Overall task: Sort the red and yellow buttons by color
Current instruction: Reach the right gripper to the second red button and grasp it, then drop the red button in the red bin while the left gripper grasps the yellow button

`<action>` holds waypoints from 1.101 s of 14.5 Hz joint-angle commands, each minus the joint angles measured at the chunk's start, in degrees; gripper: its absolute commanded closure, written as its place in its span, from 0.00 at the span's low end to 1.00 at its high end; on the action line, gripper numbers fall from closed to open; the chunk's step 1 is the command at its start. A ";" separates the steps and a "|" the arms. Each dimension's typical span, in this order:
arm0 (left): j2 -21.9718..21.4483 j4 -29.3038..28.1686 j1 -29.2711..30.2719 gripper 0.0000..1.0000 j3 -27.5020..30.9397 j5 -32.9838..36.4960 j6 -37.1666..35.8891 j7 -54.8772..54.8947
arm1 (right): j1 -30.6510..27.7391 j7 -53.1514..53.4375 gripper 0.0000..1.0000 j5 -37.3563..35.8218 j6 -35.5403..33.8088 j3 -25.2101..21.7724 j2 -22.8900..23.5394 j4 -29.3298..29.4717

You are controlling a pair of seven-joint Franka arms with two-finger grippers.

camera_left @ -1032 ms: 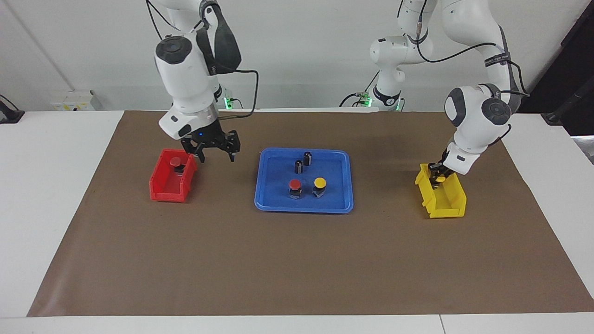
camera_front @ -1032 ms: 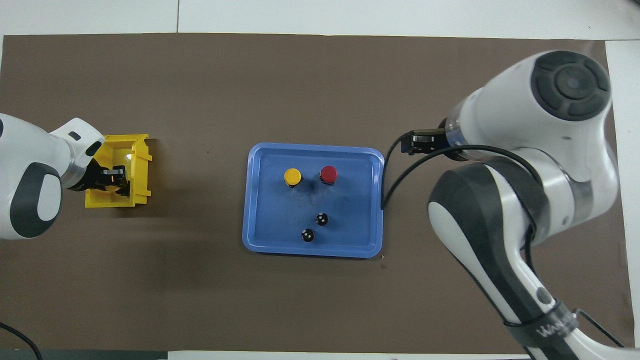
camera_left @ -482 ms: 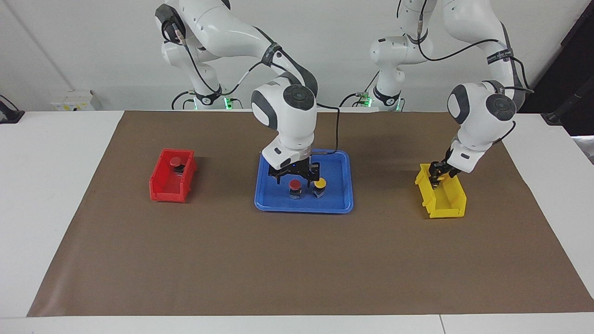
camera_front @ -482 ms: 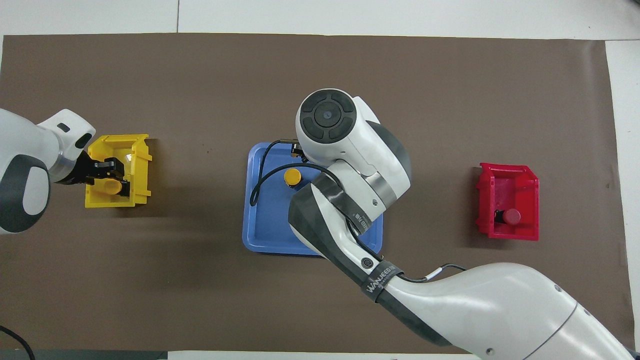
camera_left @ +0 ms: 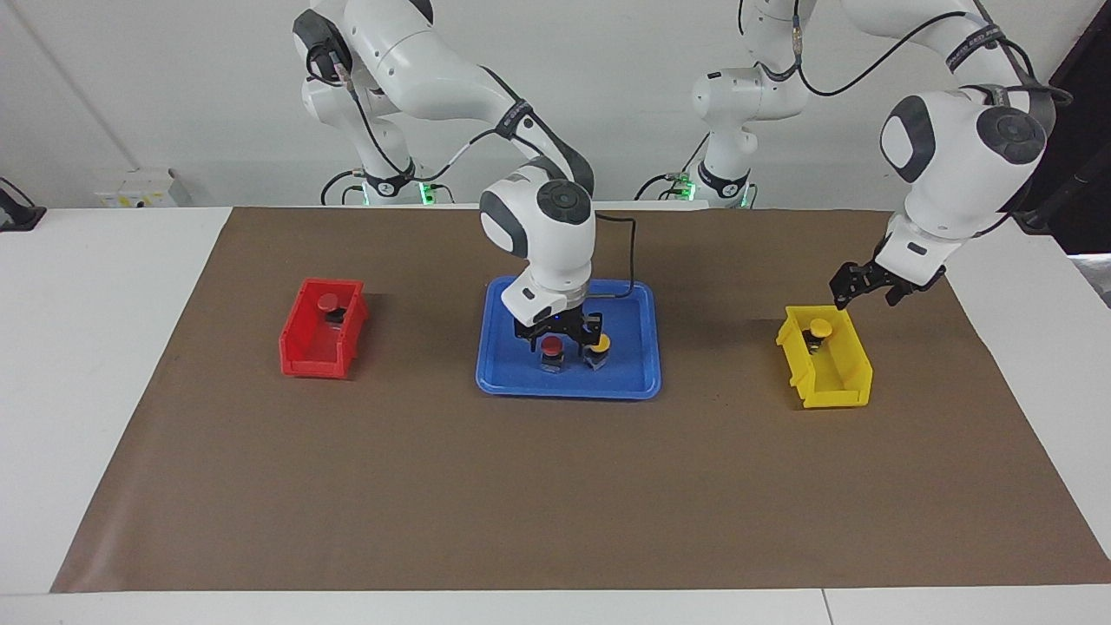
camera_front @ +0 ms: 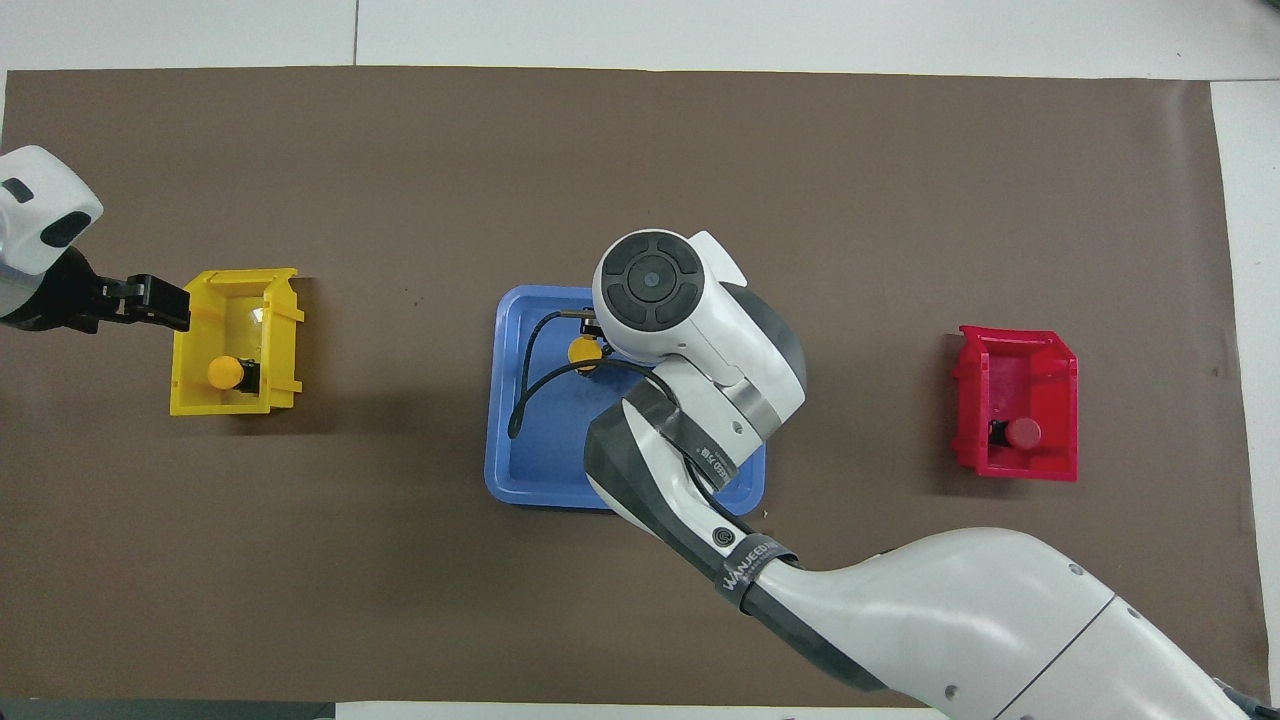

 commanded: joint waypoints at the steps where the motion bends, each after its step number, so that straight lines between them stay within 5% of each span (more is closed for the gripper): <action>1: -3.00 1.20 -0.67 0.00 -0.61 0.75 -5.49 5.12 | -0.68 0.67 0.26 -0.98 2.06 0.32 -2.83 -4.26; 4: -3.01 6.20 -1.11 0.00 -0.53 0.66 -10.16 7.51 | -0.77 -0.21 0.44 -0.98 1.88 0.24 -3.00 -4.70; 7: -2.83 6.40 -1.38 0.00 -0.53 0.66 -10.17 7.51 | -1.12 -0.30 0.84 -0.98 1.27 0.24 -2.91 -4.00; 11: -3.36 3.16 -3.38 0.00 -0.61 -0.74 -5.53 5.68 | -2.34 -0.47 0.88 -1.07 -4.16 0.06 -3.00 1.34; 16: 0.84 -3.98 -17.70 0.00 -0.53 -2.68 8.80 -20.22 | -15.94 -17.64 0.88 4.88 -15.85 0.24 -12.73 2.87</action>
